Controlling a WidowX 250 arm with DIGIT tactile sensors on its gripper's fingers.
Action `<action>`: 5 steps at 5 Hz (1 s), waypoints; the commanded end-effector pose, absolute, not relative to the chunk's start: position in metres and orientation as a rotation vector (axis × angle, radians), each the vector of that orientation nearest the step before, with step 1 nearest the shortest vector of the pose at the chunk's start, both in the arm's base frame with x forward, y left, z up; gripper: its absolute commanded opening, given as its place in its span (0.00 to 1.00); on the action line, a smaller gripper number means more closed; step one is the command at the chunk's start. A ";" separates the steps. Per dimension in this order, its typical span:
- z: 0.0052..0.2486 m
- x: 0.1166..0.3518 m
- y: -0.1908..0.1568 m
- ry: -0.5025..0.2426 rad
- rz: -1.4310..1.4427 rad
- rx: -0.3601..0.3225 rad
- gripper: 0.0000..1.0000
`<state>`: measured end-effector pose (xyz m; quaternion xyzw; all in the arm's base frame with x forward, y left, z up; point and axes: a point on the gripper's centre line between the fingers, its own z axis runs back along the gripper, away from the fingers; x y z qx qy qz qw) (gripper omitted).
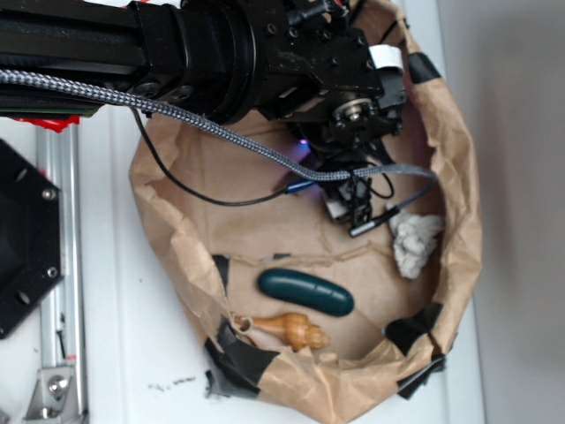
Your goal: Grab the wood chip.
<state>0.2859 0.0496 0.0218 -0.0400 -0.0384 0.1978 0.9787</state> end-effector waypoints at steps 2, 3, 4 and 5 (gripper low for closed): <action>0.145 0.288 0.042 -0.107 0.096 0.048 0.00; 0.187 0.279 0.039 -0.124 0.144 -0.073 0.00; 0.195 0.273 0.039 -0.152 0.211 -0.042 0.00; 0.197 0.273 0.039 -0.244 0.214 -0.052 0.00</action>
